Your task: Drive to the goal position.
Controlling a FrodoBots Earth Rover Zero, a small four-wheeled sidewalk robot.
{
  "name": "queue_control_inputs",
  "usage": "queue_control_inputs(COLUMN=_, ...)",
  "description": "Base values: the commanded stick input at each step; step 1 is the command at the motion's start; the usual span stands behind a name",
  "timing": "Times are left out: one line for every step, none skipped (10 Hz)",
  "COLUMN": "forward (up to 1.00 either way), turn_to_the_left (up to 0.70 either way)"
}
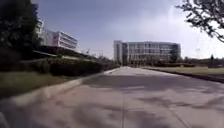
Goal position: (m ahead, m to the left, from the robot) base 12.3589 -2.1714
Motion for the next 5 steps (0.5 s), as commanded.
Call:
queue_control_inputs(forward=0.7, turn_to_the_left=0.0)
queue_control_inputs(forward=0.7, turn_to_the_left=0.0)
queue_control_inputs(forward=0.7, turn_to_the_left=0.0)
queue_control_inputs(forward=0.7, turn_to_the_left=-0.14)
queue_control_inputs(forward=0.7, turn_to_the_left=-0.14)
